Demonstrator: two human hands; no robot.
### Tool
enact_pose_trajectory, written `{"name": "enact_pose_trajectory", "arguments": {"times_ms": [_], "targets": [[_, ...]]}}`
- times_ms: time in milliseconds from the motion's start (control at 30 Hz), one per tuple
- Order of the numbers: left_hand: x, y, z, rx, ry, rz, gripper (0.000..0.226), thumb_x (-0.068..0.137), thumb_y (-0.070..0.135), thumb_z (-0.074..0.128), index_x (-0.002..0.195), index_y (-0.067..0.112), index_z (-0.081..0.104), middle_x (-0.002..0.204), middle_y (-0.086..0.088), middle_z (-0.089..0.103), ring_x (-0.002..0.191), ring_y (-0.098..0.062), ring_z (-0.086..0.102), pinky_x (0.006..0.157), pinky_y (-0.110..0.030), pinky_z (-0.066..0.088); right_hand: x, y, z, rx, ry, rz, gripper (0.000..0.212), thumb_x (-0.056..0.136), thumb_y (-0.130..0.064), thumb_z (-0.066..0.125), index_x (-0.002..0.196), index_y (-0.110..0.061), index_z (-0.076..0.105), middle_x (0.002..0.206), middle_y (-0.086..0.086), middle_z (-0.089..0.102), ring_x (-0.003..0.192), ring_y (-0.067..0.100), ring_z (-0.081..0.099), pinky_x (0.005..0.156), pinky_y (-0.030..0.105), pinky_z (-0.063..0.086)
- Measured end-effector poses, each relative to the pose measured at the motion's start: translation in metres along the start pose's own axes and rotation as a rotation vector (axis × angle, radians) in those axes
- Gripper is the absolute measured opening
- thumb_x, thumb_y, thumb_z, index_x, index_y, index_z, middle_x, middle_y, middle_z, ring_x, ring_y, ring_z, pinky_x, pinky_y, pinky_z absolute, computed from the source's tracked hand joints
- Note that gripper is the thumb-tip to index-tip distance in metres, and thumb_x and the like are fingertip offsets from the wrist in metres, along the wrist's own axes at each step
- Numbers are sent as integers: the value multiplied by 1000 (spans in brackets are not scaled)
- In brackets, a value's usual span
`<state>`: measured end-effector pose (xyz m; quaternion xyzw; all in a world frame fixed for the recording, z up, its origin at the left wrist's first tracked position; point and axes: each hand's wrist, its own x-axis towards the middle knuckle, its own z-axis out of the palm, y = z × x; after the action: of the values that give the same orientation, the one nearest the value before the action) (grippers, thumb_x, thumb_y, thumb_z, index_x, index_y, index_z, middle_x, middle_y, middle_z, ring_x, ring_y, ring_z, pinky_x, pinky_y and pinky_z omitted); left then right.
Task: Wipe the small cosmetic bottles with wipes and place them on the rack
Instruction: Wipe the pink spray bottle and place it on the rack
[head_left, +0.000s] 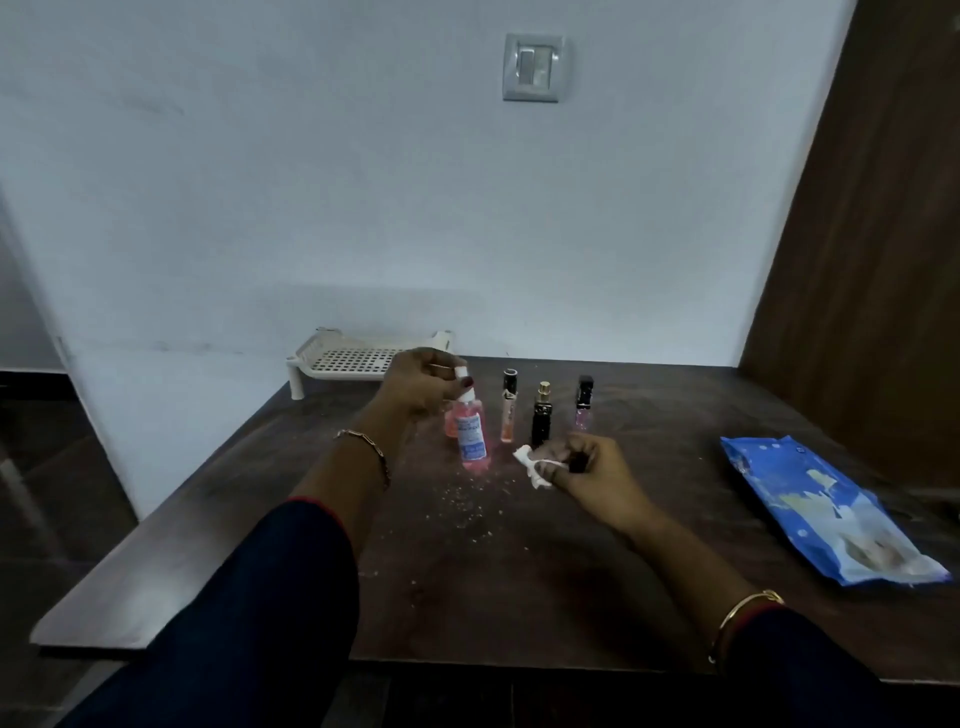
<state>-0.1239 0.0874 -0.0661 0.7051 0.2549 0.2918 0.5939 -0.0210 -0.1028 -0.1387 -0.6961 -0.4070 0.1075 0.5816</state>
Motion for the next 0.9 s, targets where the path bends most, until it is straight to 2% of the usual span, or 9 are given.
{"name": "enact_pose_trajectory", "arguments": {"times_ms": [100, 167, 300, 400, 567, 800, 900], "targets": [[25, 13, -30, 51, 113, 82, 19, 70, 0, 77, 79, 13, 65, 79, -12, 66, 90, -30, 66, 86, -48, 54, 11, -1, 19, 34, 5, 23, 22, 80, 4, 68, 75, -18, 69, 73, 12, 67, 63, 10, 60, 58, 19, 48], [42, 22, -44, 99, 173, 123, 20, 69, 2, 78, 76, 15, 66, 78, -12, 66, 88, -30, 68, 86, -50, 54, 18, 0, 32, 58, -2, 43, 18, 80, 3, 68, 76, -15, 69, 73, 12, 65, 63, 10, 59, 58, 21, 48], [77, 30, -61, 197, 286, 168, 19, 67, 7, 80, 73, 18, 66, 73, -4, 67, 82, -24, 68, 84, -42, 56, 39, -4, 54, 50, -18, 39, 24, 80, 3, 68, 73, -20, 70, 76, 10, 67, 67, 13, 62, 60, 20, 50], [100, 29, -67, 375, 359, 236, 19, 69, 13, 79, 85, 13, 70, 85, -7, 72, 87, -21, 68, 82, -29, 53, 53, -6, 63, 70, -27, 35, 23, 79, 4, 69, 73, -17, 71, 71, 5, 69, 62, 9, 63, 57, 20, 50], [137, 21, -63, 446, 395, 281, 21, 70, 13, 78, 90, 9, 69, 90, -9, 72, 90, -20, 65, 75, -23, 44, 71, -6, 71, 98, -60, 62, 13, 79, 4, 68, 77, -8, 72, 70, 1, 70, 59, 2, 63, 57, 16, 50], [177, 2, -41, 528, 364, 292, 20, 71, 14, 77, 88, 8, 67, 93, -9, 70, 88, -19, 64, 71, -22, 39, 79, 3, 70, 88, -129, 77, 5, 80, -3, 69, 82, -5, 74, 80, 7, 74, 69, 9, 69, 63, 19, 52], [185, -13, -34, 557, 370, 294, 17, 73, 14, 76, 86, 9, 66, 92, -8, 70, 87, -20, 63, 70, -22, 37, 82, 9, 72, 125, -131, 88, 6, 81, 0, 67, 83, 2, 72, 75, 4, 73, 68, 5, 68, 61, 16, 51]]}}
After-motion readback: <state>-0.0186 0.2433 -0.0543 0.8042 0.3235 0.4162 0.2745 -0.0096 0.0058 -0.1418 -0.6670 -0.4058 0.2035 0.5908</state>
